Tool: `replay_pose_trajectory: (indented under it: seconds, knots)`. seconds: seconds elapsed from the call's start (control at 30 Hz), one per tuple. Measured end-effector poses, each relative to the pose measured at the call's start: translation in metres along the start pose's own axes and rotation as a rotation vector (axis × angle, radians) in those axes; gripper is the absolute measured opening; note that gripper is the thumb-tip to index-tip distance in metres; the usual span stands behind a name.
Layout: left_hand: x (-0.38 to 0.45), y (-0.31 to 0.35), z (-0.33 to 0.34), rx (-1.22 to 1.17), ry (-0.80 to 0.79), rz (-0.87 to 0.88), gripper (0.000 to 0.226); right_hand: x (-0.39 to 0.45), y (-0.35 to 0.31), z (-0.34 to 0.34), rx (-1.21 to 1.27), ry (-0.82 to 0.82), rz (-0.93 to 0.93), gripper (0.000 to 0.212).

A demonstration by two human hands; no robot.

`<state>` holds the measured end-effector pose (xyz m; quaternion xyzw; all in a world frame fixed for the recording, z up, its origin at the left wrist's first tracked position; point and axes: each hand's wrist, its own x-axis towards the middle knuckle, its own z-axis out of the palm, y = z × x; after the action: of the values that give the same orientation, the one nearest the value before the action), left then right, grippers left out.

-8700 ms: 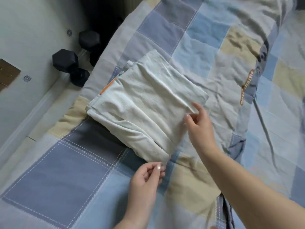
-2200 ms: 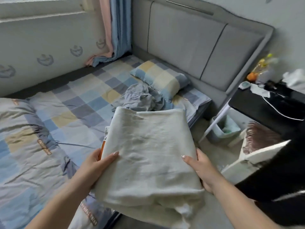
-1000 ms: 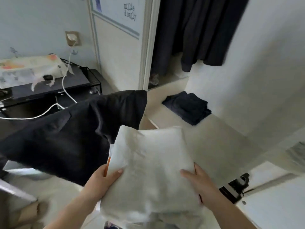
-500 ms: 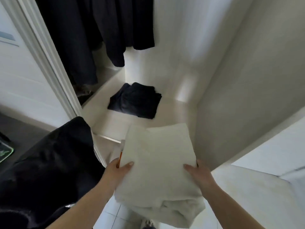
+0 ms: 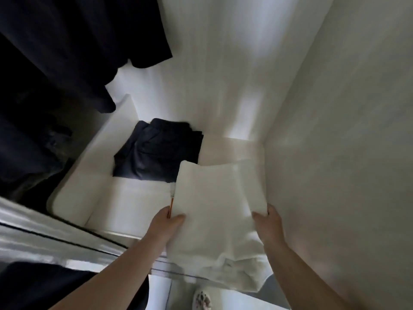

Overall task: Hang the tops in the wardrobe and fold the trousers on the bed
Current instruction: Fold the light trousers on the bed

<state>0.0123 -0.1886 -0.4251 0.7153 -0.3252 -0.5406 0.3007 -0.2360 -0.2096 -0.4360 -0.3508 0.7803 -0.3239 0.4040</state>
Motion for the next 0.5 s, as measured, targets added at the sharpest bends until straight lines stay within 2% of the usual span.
replay_pose_trajectory:
  seconds: [0.07, 0.2, 0.4, 0.5]
  knots:
    - [0.026, 0.007, 0.010, 0.010, -0.040, 0.011, 0.017, 0.026, 0.005, 0.005, -0.061, 0.046, 0.005, 0.038]
    - [0.079, 0.010, 0.026, 0.015, -0.111, 0.006, 0.021, 0.071, 0.015, 0.021, -0.116, 0.075, 0.065, 0.041]
    - [0.144, -0.014, 0.038, 0.096, -0.170, -0.051, 0.029, 0.110, 0.041, 0.041, -0.115, 0.053, 0.133, 0.030]
    - [0.147, -0.020, 0.044, 0.163, -0.169, -0.005, 0.033, 0.114, 0.051, 0.043, -0.228, 0.086, 0.131, 0.041]
